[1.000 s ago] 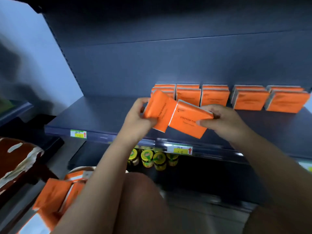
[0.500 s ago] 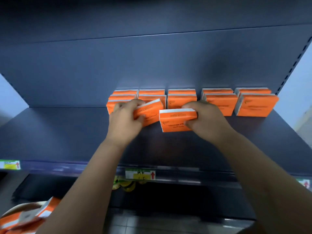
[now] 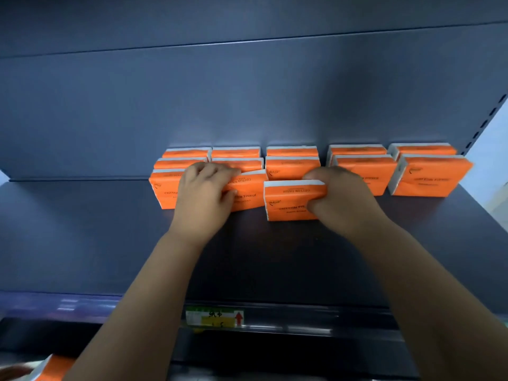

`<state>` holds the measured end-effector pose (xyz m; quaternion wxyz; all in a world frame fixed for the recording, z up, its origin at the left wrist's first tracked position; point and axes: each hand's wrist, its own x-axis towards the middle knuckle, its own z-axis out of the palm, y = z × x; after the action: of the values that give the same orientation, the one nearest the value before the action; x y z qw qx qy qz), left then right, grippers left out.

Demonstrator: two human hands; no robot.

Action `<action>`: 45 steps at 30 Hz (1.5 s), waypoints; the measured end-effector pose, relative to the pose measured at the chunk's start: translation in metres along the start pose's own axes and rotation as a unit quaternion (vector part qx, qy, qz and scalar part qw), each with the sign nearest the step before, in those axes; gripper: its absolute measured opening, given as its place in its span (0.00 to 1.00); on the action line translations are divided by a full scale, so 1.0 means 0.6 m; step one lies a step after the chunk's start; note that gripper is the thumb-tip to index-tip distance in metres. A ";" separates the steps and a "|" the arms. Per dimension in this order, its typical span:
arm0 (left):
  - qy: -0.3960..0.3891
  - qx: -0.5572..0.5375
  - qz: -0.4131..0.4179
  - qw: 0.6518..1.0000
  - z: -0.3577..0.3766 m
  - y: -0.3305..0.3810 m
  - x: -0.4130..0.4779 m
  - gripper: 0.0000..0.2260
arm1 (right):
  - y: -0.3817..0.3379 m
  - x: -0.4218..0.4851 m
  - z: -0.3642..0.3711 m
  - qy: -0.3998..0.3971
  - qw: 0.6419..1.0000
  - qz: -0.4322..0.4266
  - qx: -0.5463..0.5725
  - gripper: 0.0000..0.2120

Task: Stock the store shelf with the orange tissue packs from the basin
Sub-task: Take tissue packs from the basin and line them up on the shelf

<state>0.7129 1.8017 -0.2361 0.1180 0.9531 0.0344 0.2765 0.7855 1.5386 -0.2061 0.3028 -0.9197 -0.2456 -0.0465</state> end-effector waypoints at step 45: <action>0.027 0.067 0.078 0.994 0.042 0.094 0.029 0.15 | 0.022 0.037 0.050 0.150 0.960 -0.113 -0.210 0.24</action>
<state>0.7408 1.7442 -0.2340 0.0306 0.9509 -0.0182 0.3074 0.8094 1.5564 -0.2322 0.1294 -0.9113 -0.2844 -0.2681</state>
